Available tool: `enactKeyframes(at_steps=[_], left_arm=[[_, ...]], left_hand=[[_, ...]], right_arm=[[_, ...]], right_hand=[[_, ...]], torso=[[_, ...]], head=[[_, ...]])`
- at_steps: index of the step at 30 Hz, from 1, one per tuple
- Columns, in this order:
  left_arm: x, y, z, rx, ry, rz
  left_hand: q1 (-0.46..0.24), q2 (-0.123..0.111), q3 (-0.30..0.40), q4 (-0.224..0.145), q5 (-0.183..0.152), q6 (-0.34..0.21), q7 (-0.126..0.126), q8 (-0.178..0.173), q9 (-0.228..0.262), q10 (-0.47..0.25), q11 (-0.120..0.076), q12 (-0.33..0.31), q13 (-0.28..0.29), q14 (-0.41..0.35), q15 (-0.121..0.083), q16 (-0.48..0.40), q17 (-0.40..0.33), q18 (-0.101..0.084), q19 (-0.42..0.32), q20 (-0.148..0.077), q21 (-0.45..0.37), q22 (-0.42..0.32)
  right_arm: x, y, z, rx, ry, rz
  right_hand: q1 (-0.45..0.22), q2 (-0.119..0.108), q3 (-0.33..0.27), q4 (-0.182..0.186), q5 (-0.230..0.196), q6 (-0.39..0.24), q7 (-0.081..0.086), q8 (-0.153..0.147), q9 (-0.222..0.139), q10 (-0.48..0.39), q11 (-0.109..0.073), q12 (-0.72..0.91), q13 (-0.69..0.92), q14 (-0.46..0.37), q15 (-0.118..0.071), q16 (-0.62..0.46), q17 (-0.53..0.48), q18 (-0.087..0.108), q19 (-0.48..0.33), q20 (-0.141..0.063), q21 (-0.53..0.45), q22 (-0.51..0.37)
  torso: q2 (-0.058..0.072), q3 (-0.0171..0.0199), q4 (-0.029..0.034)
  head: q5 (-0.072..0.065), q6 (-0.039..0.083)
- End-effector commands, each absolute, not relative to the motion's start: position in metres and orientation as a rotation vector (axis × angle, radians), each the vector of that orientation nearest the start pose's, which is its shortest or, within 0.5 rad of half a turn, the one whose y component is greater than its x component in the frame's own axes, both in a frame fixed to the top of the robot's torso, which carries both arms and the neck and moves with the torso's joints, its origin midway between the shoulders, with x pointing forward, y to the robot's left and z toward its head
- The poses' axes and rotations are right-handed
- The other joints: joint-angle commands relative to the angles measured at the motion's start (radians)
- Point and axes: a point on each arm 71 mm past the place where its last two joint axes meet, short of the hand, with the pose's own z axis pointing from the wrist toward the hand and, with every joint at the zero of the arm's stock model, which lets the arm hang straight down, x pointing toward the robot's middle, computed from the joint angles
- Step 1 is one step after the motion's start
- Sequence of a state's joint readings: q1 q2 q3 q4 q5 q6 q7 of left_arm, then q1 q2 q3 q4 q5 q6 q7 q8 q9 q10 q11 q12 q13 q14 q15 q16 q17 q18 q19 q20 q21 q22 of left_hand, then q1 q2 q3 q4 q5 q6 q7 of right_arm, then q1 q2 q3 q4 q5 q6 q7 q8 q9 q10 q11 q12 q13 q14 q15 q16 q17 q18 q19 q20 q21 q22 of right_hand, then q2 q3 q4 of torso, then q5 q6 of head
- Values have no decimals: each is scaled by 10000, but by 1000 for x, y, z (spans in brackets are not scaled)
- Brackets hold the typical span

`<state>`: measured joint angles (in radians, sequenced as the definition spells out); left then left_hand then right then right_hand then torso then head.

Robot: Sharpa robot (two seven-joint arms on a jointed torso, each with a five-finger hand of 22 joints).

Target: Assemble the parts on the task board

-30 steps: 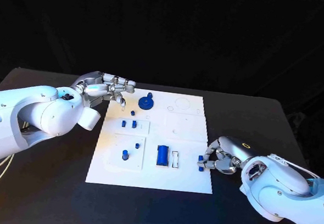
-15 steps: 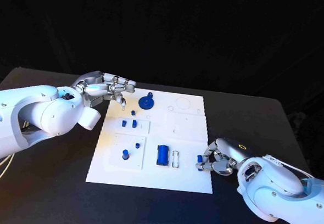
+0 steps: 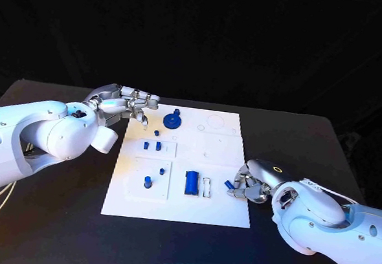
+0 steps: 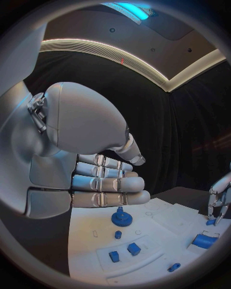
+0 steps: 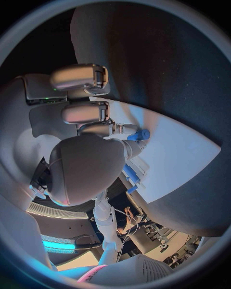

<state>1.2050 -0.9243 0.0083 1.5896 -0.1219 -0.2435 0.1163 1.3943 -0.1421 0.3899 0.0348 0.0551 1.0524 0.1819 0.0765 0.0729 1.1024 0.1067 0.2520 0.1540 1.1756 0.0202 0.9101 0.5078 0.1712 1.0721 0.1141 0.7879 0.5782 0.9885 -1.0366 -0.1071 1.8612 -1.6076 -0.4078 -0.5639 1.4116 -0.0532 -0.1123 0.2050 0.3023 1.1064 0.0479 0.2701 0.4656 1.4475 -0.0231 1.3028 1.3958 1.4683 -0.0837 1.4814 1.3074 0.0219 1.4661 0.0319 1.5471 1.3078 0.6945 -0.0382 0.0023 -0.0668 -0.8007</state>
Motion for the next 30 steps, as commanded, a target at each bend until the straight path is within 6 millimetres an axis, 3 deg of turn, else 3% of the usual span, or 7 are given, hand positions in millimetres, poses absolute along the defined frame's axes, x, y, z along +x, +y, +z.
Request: enactKeyframes(at_steps=[1, 5, 11, 18, 22, 30], left_arm=[[479, 221, -169, -11060, 16776, -14595], [479, 222, -169, -11077, 16777, -14587], [479, 222, -169, -11094, 16803, -14574], [479, 222, -169, -11116, 16825, -14544], [479, 222, -169, -11124, 16836, -14534], [479, 221, -170, -11118, 16853, -14549]], left_hand=[[-32, 47, -43, -4, -41, -75, -9, 33, -12, -54, -1, 64, 17, 3, 68, -67, -9, 133, 61, 7, -50, -10], [-35, 50, -45, 0, -41, -76, -10, 34, -12, -56, -1, 66, 17, 3, 68, -67, -10, 132, 63, 7, -53, -12], [-35, 50, -45, 0, -41, -76, -10, 34, -12, -56, -1, 66, 17, 3, 68, -67, -10, 132, 63, 7, -53, -12], [-35, 50, -45, 0, -41, -76, -10, 34, -12, -56, -1, 66, 17, 3, 68, -67, -10, 132, 63, 7, -53, -12], [-34, 51, -45, 0, -41, -76, -10, 34, -12, -56, -1, 66, 17, 3, 68, -67, -10, 132, 63, 7, -53, -12], [-28, 64, -45, 0, -39, -80, -11, 36, -12, -63, -3, 70, 17, 3, 68, -67, -13, 133, 67, 7, -59, -17]], right_arm=[[364, -221, -278, -202, 19798, 2776], [364, -221, -280, -336, 19896, 2576], [364, -221, -280, -237, 19900, 2407], [360, -218, -274, 1055, 19838, 3099], [361, -213, -263, 1863, 19575, 3779], [361, -199, -247, 2852, 19105, 4904]], right_hand=[[723, 388, 237, -180, -165, 31, -27, -85, -87, 30, -42, -15, -89, 710, -33, 38, 1112, -167, 944, -51, 10, 2562], [830, 369, 409, -215, -86, 31, -5, -164, -127, -1, -29, -66, -110, 708, -22, 36, 1113, -162, 934, -50, -12, 2556], [652, 184, 645, -31, 588, 78, 14, -288, -182, -27, -8, -131, -134, 705, -2, 28, 1107, -156, 922, -32, -38, 2548], [490, -33, 1272, 260, 1868, 137, -7, -384, -173, 24, -39, -85, -79, 717, -20, 51, 1155, -171, 952, -48, 27, 2567], [480, -87, 1488, 301, 2099, 147, -22, -388, -146, 48, -45, -57, -55, 723, -31, 65, 1180, -179, 969, -55, 64, 2579], [433, -137, 1642, 339, 2175, 183, -35, -369, -111, 87, -56, -5, -18, 734, -41, 91, 1225, -193, 996, -63, 123, 2596]], torso=[[3, 5, -9], [-9, 2, -13], [-4, 5, -19], [-13, 4, -11], [-5, 1, 2], [13, 7, -1]], head=[[21, -16], [37, -4], [62, 2], [85, 10], [81, 29], [98, 36]])
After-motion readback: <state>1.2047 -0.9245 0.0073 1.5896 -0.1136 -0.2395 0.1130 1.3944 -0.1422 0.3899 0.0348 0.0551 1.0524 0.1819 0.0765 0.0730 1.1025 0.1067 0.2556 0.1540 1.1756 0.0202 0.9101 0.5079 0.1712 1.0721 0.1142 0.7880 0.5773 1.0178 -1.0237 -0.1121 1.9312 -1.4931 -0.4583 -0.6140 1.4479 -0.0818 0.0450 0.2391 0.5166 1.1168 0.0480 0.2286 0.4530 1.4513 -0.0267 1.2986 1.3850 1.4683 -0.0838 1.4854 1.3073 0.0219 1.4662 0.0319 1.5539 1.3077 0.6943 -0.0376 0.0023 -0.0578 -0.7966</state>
